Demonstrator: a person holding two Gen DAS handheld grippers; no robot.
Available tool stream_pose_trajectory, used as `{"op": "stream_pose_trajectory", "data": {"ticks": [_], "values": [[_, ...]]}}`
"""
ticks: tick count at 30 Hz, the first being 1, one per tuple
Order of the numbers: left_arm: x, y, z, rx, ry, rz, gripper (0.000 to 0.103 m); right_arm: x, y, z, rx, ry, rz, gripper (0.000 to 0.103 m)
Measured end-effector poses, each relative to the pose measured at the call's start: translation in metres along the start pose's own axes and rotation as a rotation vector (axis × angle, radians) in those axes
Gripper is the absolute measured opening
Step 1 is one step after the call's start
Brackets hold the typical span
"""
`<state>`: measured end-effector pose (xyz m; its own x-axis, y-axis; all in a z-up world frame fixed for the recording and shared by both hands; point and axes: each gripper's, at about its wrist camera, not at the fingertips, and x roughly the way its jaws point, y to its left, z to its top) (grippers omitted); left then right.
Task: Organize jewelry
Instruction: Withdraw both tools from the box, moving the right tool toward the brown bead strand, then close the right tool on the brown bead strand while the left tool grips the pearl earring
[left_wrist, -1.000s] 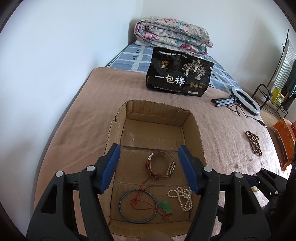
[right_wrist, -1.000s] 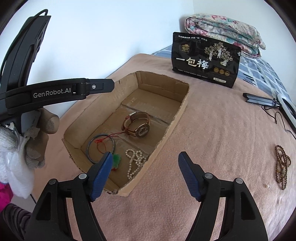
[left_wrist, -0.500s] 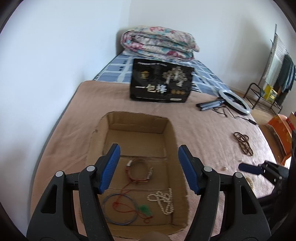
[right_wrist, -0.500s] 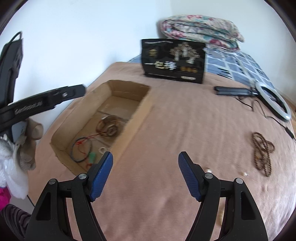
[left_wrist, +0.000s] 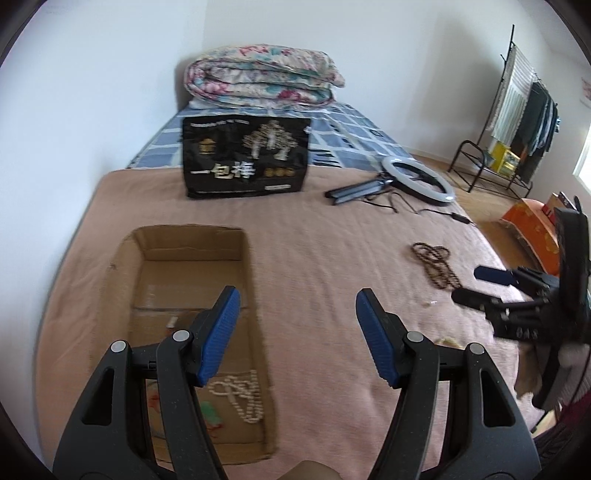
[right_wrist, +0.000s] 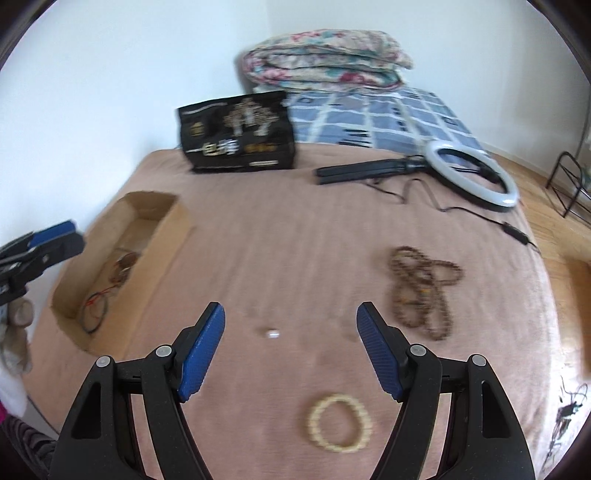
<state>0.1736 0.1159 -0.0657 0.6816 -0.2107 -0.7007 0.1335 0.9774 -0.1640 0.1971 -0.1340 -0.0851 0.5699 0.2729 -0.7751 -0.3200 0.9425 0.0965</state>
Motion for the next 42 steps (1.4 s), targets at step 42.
{"op": "stream_pose_trajectory", "data": {"ticks": [42], "values": [[0.145, -0.121, -0.058, 0.264, 0.259, -0.131, 0.030, 0.092, -0.148, -0.009, 0.212, 0.134, -0.039, 0.074]]}}
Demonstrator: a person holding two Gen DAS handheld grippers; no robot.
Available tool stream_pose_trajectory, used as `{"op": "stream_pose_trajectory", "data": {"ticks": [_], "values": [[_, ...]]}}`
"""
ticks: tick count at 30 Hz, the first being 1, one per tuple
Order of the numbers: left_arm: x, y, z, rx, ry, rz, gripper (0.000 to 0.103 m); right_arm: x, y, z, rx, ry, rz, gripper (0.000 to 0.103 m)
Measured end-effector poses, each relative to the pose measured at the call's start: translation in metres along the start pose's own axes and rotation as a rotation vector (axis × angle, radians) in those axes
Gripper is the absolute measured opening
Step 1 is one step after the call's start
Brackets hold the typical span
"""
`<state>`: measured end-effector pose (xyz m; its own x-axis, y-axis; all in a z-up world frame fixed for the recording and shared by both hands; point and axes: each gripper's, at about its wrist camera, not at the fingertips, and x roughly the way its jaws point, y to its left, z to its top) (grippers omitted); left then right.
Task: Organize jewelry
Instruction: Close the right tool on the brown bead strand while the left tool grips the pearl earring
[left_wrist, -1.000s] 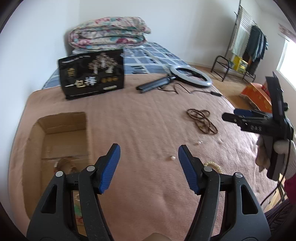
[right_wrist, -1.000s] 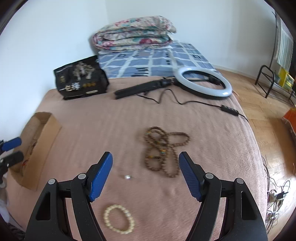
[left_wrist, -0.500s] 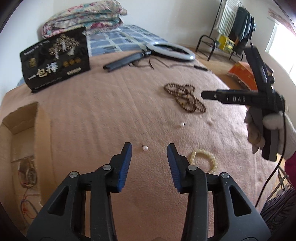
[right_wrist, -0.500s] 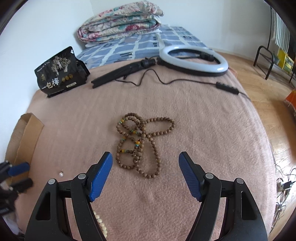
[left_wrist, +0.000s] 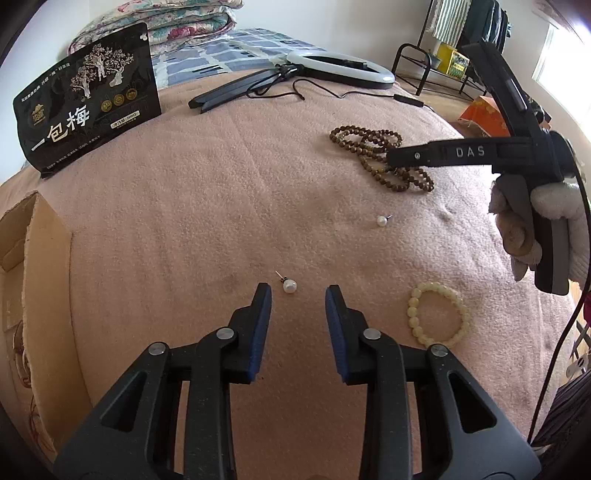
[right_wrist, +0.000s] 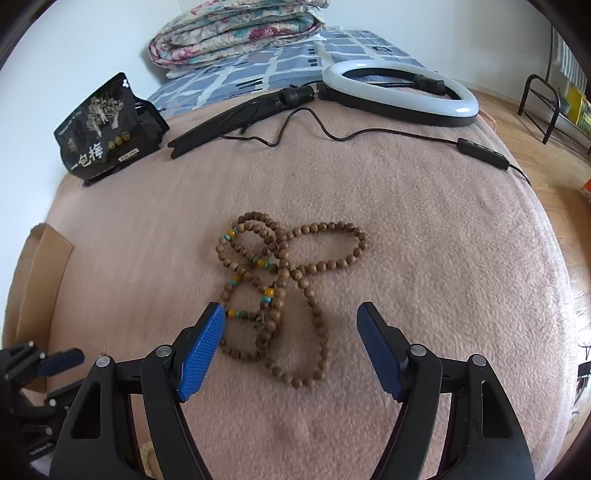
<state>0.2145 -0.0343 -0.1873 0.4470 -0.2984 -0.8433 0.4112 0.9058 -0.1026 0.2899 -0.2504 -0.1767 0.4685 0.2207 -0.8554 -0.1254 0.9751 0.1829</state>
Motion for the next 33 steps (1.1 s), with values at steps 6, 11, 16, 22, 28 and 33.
{"op": "stream_pose_trajectory", "data": {"ticks": [6, 11, 16, 22, 28, 33], "values": [[0.013, 0.002, 0.001, -0.001, 0.013, 0.002, 0.025, 0.010, 0.005, 0.006, -0.010, 0.007, -0.002, 0.074], [0.020, 0.003, 0.002, -0.004, 0.016, 0.001, 0.020, 0.019, 0.010, 0.016, -0.026, 0.008, -0.019, 0.074], [0.021, 0.002, 0.001, 0.004, 0.012, 0.012, 0.012, 0.030, 0.010, 0.025, -0.009, 0.019, -0.020, 0.074], [0.022, 0.004, 0.001, 0.006, 0.008, 0.014, 0.009, 0.038, 0.019, 0.027, -0.073, 0.037, -0.062, 0.074], [0.021, 0.003, 0.001, 0.009, 0.004, 0.014, 0.007, 0.038, 0.022, 0.025, -0.115, 0.053, -0.088, 0.056], [0.020, 0.003, 0.000, 0.009, 0.004, 0.015, 0.007, 0.032, 0.022, 0.023, -0.125, 0.054, -0.078, 0.018]]}}
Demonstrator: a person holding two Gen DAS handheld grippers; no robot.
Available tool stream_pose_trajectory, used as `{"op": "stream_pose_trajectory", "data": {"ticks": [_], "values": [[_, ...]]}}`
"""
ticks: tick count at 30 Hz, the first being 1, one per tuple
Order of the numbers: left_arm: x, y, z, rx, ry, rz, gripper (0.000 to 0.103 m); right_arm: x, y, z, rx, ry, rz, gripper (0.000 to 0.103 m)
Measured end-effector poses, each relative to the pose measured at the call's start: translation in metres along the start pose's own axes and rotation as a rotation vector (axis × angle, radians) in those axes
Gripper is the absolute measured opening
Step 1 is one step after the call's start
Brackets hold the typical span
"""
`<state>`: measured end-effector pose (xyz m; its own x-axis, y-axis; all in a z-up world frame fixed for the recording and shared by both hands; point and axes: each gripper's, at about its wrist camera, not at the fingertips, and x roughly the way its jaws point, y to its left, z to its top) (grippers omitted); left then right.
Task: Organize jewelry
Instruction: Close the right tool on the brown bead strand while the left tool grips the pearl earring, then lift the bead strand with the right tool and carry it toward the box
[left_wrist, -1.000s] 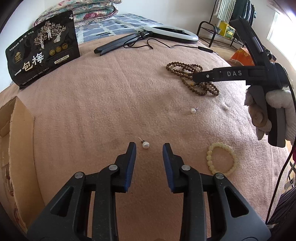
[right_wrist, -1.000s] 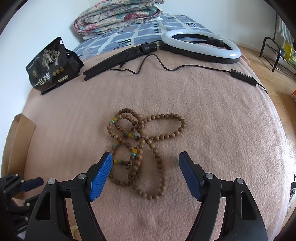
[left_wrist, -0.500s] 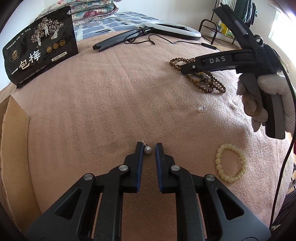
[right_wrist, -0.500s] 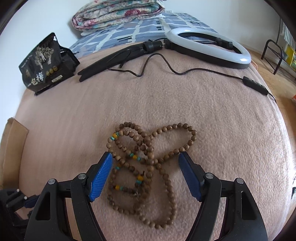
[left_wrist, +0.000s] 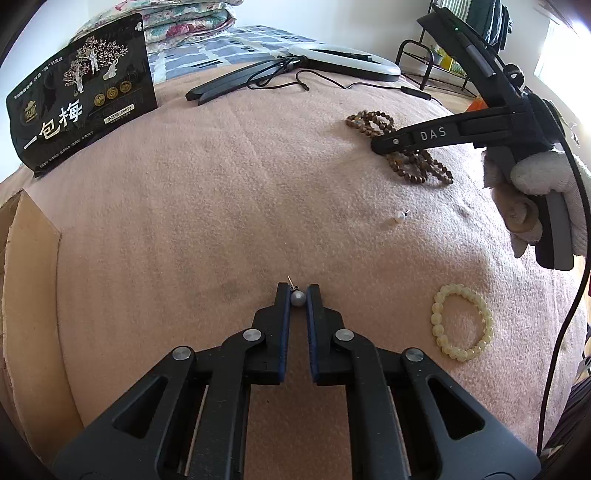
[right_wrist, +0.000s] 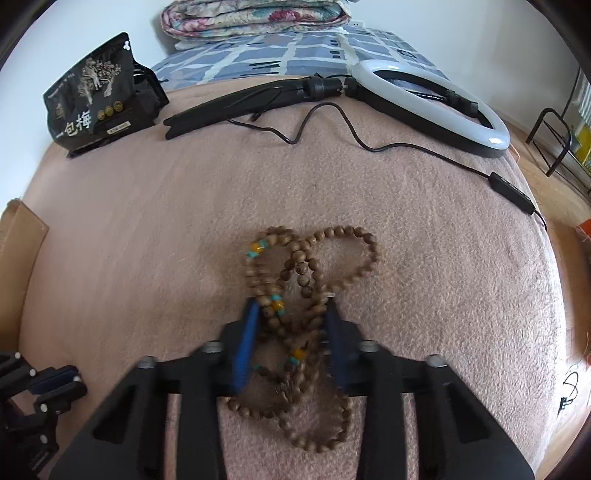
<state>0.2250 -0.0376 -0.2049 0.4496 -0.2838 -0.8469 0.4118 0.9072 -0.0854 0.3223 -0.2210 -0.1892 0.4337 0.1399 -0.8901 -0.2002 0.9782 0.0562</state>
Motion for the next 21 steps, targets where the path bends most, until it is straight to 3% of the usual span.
{"op": "stream_pose_trajectory", "data": {"ticks": [4, 21], "values": [[-0.002, 0.000, 0.000, 0.001, -0.003, 0.004, 0.007, -0.004, -0.001, -0.003, 0.018, -0.005, 0.009, 0.012], [-0.051, -0.002, 0.001, -0.022, -0.072, -0.006, 0.007, -0.067, -0.003, -0.010, 0.052, -0.102, 0.050, 0.011]]}}
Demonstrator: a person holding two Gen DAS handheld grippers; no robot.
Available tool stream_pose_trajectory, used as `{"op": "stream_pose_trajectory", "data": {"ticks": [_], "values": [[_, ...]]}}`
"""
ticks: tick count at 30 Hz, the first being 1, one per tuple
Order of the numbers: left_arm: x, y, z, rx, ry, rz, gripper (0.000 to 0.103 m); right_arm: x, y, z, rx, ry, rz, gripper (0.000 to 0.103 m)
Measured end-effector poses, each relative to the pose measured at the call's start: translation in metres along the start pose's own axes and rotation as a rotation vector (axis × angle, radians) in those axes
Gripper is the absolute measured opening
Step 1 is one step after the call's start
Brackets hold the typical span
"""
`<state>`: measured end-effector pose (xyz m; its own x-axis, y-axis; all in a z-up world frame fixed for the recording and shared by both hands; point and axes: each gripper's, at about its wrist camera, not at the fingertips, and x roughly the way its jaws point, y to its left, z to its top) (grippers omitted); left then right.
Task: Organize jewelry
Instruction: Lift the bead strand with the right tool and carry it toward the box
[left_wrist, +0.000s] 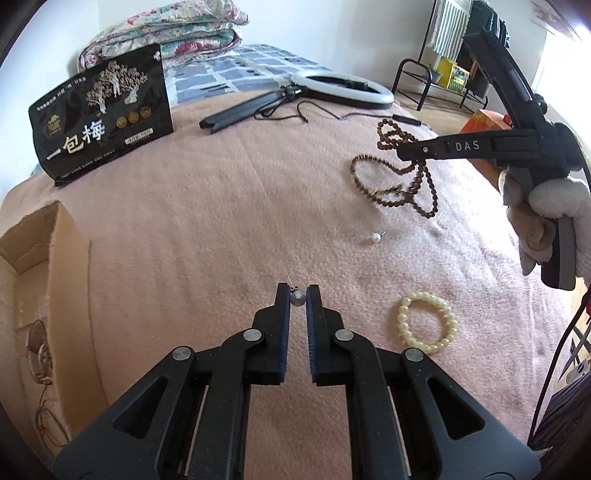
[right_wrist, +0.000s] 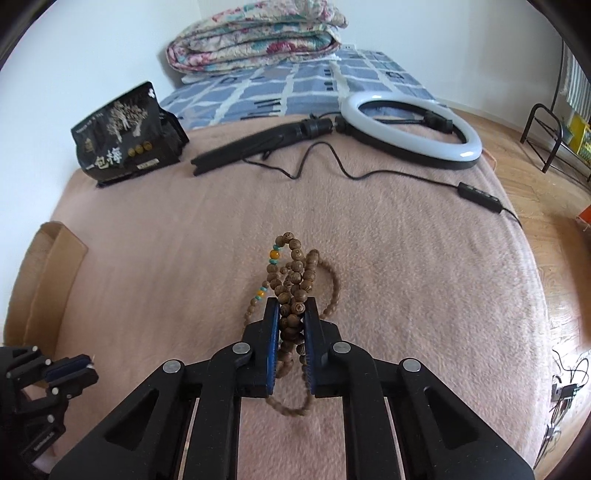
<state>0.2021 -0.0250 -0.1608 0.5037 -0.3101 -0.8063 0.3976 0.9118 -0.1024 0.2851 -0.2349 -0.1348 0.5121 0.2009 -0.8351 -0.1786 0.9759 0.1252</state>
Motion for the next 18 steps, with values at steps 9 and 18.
{"op": "stream_pose_trajectory", "data": {"ticks": [9, 18], "values": [[-0.041, 0.000, 0.005, -0.023, -0.064, -0.008, 0.007, -0.048, 0.012, -0.003, -0.016, -0.069, 0.021, 0.011], [-0.078, 0.004, 0.003, -0.045, -0.117, -0.006, 0.007, -0.092, 0.029, -0.008, -0.033, -0.115, 0.067, 0.011]]}}
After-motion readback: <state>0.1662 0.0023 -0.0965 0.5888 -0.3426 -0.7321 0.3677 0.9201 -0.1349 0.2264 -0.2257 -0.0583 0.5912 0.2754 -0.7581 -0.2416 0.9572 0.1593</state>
